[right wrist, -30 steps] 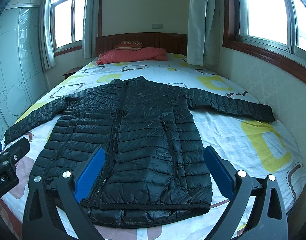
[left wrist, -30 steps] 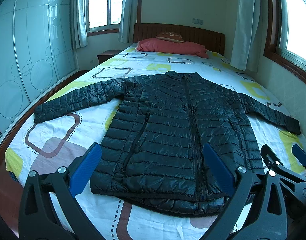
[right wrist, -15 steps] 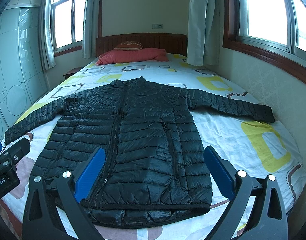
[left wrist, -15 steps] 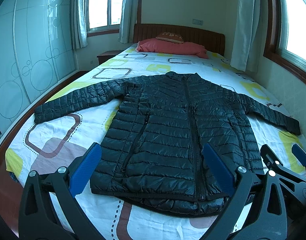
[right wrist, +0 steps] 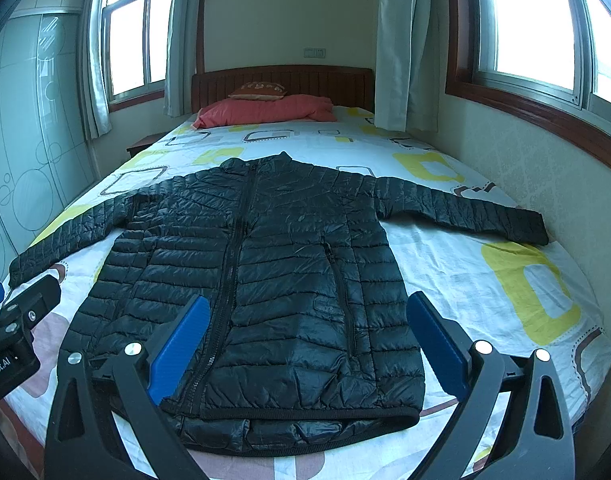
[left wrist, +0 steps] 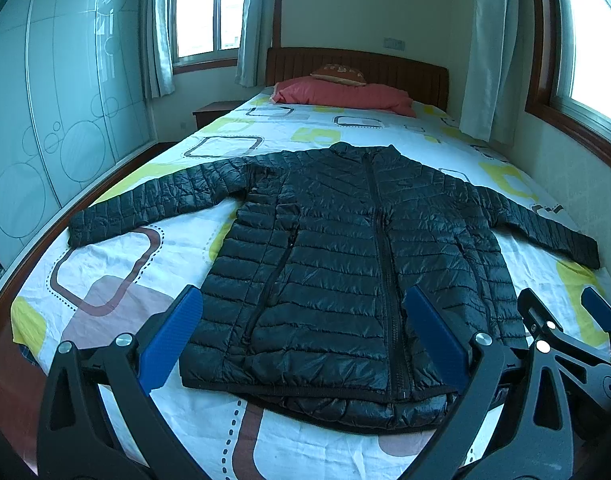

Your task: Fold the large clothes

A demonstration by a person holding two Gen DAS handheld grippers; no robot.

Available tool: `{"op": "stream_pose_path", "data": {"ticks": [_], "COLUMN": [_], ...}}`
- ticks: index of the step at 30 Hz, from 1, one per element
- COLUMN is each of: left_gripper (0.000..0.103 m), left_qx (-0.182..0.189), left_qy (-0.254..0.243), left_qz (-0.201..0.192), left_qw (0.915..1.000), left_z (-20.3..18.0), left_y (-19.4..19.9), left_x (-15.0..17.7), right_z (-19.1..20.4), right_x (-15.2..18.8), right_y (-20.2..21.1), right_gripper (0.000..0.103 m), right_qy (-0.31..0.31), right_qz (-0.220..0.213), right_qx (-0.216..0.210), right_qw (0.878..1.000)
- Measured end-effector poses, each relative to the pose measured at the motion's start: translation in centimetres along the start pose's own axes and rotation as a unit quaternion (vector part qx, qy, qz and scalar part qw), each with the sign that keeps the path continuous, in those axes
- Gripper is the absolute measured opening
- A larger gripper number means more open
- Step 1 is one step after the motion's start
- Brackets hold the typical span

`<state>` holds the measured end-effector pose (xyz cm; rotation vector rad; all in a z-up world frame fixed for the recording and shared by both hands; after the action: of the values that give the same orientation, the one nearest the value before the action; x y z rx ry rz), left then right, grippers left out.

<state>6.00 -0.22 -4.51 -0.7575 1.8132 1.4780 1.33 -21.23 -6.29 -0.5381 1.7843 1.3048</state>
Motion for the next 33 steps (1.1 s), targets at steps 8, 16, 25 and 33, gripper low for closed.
{"op": "stream_pose_path", "data": {"ticks": [8,16,25,33], "left_gripper": [0.101,0.101,0.101,0.101], "left_qx": [0.0,0.0,0.0,0.0], "left_qy": [0.0,0.0,0.0,0.0], "left_qz": [0.0,0.0,0.001,0.005], "left_qw": [1.0,1.0,1.0,1.0], "left_z": [0.0,0.0,0.0,-0.1], "left_y": [0.0,0.0,0.0,-0.2], "left_x": [0.0,0.0,0.1,0.4], "right_z": [0.0,0.0,0.3,0.6], "right_x": [0.0,0.1,0.1,1.0], "right_y": [0.0,0.1,0.2,-0.8], "right_gripper": [0.098,0.098,0.098,0.098], "right_qy": [0.0,0.002,0.003,0.004], "right_qz": [0.0,0.0,0.001,0.006], "right_qx": [-0.001,-0.001,-0.002,-0.004], "right_qw": [1.0,1.0,1.0,1.0]}}
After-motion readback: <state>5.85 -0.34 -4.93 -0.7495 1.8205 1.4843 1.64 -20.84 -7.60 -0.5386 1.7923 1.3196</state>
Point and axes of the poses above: each gripper's, at about its wrist camera, not at the fingertips, and y roughly against the way its jaws point, z to its left, x to its underside, the point moved 8 cm from there along -y, roughly the way its jaws point, and after that the axes turned 11 degrees about x, right-handed, at the moved point
